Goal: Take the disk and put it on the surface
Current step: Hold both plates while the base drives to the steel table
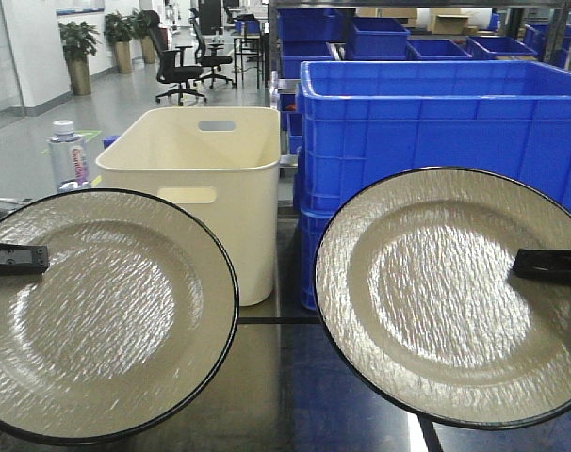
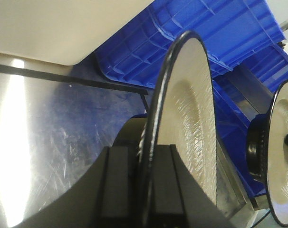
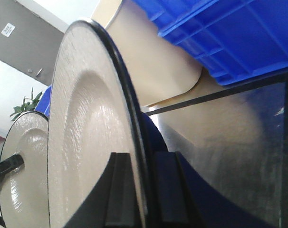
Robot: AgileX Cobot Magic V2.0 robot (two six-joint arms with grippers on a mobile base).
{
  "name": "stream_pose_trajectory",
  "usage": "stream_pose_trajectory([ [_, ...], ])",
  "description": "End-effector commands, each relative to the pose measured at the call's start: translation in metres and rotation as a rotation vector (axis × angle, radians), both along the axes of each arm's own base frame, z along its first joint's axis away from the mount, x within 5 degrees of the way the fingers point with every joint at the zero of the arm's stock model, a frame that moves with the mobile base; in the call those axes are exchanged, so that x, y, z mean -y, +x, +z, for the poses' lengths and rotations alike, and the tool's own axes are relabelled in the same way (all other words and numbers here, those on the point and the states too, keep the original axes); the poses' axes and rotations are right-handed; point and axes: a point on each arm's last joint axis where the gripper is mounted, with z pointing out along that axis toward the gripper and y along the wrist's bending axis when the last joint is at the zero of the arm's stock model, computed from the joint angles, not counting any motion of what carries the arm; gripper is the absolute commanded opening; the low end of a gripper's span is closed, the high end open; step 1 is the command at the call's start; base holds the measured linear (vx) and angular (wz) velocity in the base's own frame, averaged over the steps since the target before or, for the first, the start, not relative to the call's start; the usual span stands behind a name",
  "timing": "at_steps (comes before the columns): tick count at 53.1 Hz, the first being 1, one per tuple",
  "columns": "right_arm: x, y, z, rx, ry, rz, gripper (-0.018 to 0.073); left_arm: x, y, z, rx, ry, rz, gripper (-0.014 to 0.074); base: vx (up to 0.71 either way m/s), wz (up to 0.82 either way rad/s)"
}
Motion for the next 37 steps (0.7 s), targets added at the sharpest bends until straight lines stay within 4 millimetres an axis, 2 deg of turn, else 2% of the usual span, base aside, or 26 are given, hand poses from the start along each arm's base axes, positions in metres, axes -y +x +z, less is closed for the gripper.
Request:
stream_pose_trajectory([
  [1,-0.0038,-0.007,0.027,0.104,0.103,-0.005,-0.0009,0.0073,-0.0076,0.029,0.095,-0.127,0.004,-0.0008,0.11,-0.17],
  [37,-0.0037,-0.0061,0.0261,0.1,0.104,-0.004,-0.0009,0.0078,-0.0081,0.0289,0.094,-0.128,-0.003,-0.0008,0.03,-0.06],
])
